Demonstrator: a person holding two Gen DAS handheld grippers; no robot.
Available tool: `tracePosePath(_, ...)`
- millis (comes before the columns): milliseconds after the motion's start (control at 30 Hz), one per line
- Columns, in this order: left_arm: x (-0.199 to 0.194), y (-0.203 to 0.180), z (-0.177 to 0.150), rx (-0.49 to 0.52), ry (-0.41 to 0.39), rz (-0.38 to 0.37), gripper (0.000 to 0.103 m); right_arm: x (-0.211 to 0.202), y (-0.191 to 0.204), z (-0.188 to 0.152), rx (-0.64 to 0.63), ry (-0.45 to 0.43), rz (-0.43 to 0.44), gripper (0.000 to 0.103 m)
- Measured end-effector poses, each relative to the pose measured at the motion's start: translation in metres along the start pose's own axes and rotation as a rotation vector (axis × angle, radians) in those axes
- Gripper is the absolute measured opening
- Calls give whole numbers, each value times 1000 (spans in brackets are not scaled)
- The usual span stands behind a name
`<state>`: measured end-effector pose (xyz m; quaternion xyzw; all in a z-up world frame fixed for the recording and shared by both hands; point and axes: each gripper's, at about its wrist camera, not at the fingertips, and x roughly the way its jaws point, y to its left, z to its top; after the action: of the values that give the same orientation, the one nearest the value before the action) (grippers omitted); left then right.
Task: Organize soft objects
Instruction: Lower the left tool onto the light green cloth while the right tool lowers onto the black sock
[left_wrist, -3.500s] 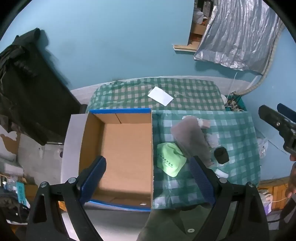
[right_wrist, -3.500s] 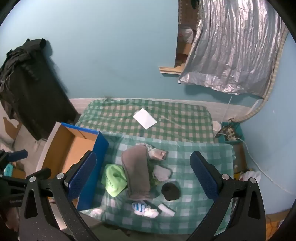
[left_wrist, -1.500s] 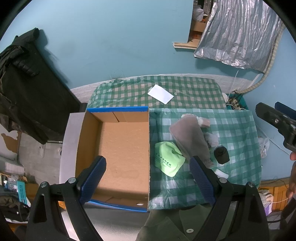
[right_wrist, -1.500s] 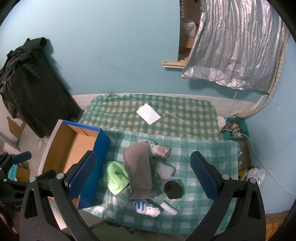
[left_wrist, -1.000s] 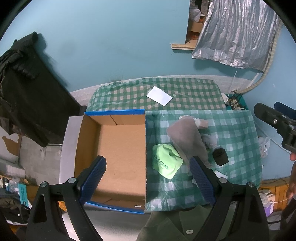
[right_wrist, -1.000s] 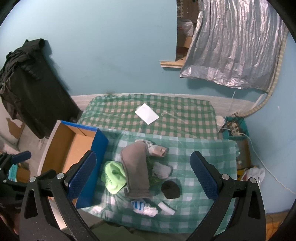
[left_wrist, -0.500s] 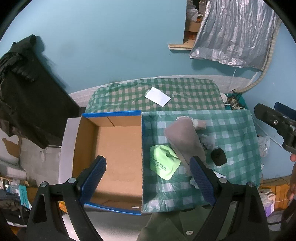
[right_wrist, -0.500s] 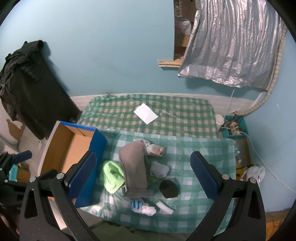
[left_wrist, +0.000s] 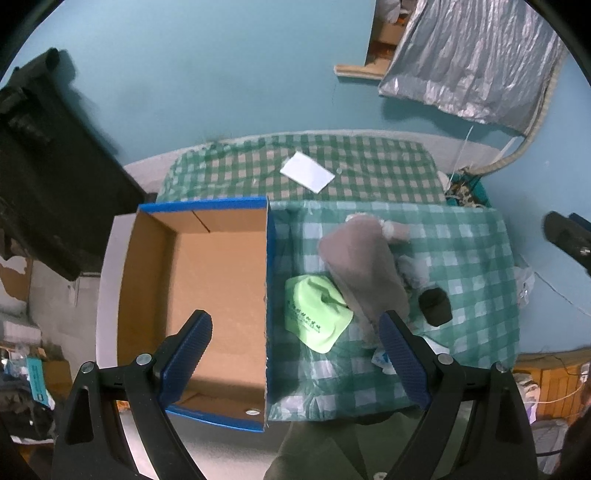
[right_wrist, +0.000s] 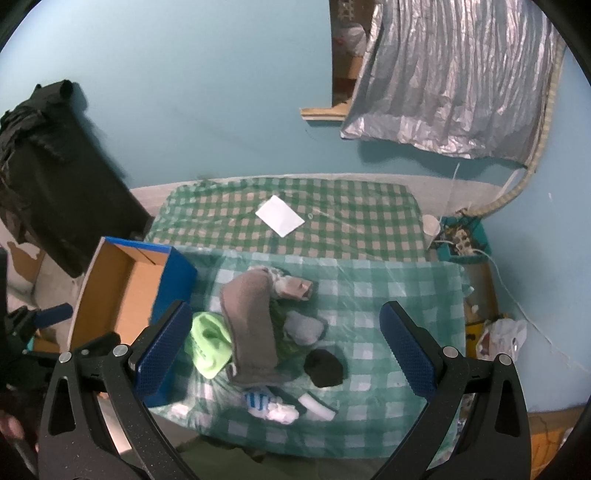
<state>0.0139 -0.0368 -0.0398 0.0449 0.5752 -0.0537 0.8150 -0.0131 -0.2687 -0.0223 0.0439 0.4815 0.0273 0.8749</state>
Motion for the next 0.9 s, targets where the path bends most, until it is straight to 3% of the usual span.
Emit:
tracePosePath(267, 41, -8, 1, 18, 74, 10, 93, 29, -26, -11, 37, 66, -2, 101)
tracePosePath(467, 66, -15, 3, 6, 122, -29, 93, 54, -43, -22, 41, 118, -21, 101)
tracePosePath(600, 82, -22, 2, 6, 136, -54, 93, 68, -51, -31, 62, 146, -20, 101)
tracePosePath(900, 121, -38, -2, 66, 160, -28, 93, 105, -65, -52, 78, 208, -35, 101)
